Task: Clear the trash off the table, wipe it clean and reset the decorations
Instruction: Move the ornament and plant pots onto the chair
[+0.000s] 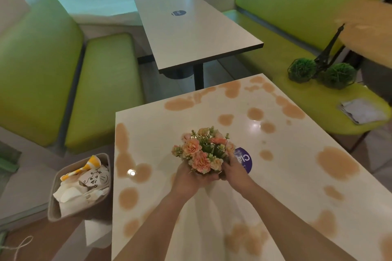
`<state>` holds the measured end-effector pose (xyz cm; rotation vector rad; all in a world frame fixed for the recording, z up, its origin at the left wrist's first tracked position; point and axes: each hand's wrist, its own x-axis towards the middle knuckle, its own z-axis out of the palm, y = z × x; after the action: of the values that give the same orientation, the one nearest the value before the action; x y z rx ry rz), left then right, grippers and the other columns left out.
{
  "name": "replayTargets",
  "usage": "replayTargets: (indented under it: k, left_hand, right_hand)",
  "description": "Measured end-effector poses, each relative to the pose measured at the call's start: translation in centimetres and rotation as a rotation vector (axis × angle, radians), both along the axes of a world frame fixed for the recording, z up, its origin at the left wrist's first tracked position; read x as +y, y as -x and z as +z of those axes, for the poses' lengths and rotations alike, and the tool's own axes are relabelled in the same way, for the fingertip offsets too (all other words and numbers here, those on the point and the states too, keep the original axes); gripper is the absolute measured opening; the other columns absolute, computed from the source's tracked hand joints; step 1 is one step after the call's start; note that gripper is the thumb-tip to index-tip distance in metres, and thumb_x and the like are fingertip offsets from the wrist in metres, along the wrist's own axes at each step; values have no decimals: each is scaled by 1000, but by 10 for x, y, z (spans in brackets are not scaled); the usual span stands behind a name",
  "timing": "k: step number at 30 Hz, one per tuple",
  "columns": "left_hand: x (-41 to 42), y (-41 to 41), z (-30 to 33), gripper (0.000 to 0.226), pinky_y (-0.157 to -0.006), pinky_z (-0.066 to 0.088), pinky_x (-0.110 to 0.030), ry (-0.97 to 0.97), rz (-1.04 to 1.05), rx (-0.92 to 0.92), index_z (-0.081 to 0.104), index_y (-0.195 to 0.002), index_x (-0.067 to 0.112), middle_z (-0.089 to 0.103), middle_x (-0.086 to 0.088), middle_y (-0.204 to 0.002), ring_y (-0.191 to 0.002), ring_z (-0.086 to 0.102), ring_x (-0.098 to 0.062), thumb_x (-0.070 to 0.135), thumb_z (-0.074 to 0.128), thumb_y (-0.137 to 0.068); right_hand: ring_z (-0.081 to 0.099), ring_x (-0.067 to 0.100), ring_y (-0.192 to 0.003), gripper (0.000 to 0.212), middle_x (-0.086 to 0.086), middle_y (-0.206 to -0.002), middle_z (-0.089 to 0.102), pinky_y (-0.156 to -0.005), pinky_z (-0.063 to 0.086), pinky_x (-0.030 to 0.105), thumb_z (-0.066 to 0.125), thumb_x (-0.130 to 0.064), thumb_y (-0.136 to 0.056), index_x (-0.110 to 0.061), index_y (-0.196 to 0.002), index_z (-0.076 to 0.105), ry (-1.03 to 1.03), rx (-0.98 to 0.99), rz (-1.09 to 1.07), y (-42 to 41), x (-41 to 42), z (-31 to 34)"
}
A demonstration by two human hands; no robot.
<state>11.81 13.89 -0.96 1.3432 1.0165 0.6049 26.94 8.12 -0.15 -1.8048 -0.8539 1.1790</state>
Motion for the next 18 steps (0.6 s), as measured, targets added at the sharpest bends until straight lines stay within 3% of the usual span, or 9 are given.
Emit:
replayTargets:
  k: [2, 4, 6, 8, 13, 16, 18]
  left_hand:
    - [-1, -3, 8, 71, -75, 56, -25, -14, -16, 61, 63, -118, 10, 73, -3, -109, -103, 68, -18, 15, 95, -54]
    - [-2, -8, 18, 78, -74, 52, -16, -53, -55, 112, 60, -121, 23, 72, 10, -107, -101, 67, -7, 27, 96, -53]
    - [-4, -16, 28, 68, -69, 50, -10, -57, -68, 122, 58, -115, 30, 71, 17, -99, -92, 66, 3, 19, 94, -58]
    - [-8, -27, 38, 64, -65, 48, -8, -73, -77, 116, 54, -107, 36, 67, 23, -95, -85, 63, 10, 12, 91, -61]
    - [-18, -57, 67, 80, -76, 49, -19, -166, -104, 152, 42, -119, 37, 60, 19, -111, -105, 58, -5, 29, 93, -58]
    - [-34, -89, 91, 85, -85, 50, -26, -193, -93, 149, 42, -129, 30, 59, 13, -118, -108, 57, -11, 36, 92, -59]
    - [-50, -117, 105, 81, -81, 50, -23, -174, -50, 105, 44, -127, 27, 59, 12, -114, -104, 58, -10, 35, 91, -61]
  right_hand:
    - [62, 16, -76, 22, 4, -97, 67, -63, 49, 23, 43, -20, -103, -18, -120, 57, 20, 57, -58, -5, -4, 5]
    - [62, 18, -73, 19, 7, -85, 66, -61, 48, 23, 42, -16, -103, -16, -100, 61, 23, 99, -116, -10, -10, 14]
    - [63, 21, -73, 23, 7, -80, 64, -57, 48, 22, 40, -11, -101, -15, -89, 60, 8, 129, -162, -17, -15, 27]
    - [65, 27, -78, 24, 11, -86, 66, -57, 51, 24, 39, -11, -99, -7, -94, 62, 10, 139, -210, -28, -18, 36]
    - [66, 33, -82, 27, 25, -98, 69, -76, 56, 44, 41, -13, -97, -3, -90, 65, -7, 92, -239, -59, -24, 63]
    - [60, 23, -70, 27, 19, -92, 65, -64, 52, 34, 42, -16, -99, -2, -100, 65, -38, 63, -240, -89, -41, 86]
    - [55, 19, -75, 24, 10, -91, 61, -64, 44, 30, 43, -23, -100, -10, -100, 63, -91, 48, -263, -116, -58, 101]
